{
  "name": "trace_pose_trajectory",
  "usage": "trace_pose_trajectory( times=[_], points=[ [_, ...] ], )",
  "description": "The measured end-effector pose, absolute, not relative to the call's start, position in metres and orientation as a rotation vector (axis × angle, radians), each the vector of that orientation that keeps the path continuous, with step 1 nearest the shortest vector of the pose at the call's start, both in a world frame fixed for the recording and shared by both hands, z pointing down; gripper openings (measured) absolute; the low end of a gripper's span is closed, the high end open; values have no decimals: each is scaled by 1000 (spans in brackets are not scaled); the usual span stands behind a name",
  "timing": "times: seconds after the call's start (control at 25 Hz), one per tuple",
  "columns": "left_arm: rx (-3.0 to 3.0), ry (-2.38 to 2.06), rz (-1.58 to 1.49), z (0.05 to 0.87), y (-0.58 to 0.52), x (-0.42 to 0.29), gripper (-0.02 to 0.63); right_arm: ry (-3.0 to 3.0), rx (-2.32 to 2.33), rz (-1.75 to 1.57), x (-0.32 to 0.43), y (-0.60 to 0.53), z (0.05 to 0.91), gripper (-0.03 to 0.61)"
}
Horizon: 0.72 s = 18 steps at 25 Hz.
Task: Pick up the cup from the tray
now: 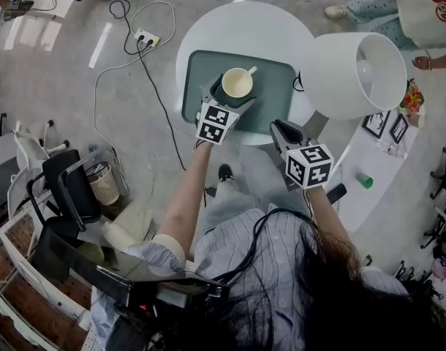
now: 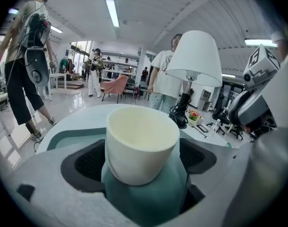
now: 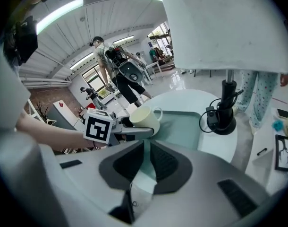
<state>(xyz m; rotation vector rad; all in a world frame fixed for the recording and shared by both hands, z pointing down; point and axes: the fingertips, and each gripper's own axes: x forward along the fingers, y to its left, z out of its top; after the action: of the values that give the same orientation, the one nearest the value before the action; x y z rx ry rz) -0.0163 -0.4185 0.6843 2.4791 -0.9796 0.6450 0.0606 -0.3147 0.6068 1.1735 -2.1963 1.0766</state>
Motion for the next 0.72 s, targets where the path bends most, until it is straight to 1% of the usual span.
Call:
trace_pose_trajectory(
  times=[0.36,0.52,0.72],
  points=[
    [2537,-1091,614,690,-443,-14,479,-2153,1247,1103,71,-311,613,58],
    [2534,-1077,697,706,-440,-8,477,-2127,1258,1120,76,-303,617,58],
    [2548,-1060,736,705,-438,-5,462,-2110,1273,1125,81,-300,619,58]
  ],
)
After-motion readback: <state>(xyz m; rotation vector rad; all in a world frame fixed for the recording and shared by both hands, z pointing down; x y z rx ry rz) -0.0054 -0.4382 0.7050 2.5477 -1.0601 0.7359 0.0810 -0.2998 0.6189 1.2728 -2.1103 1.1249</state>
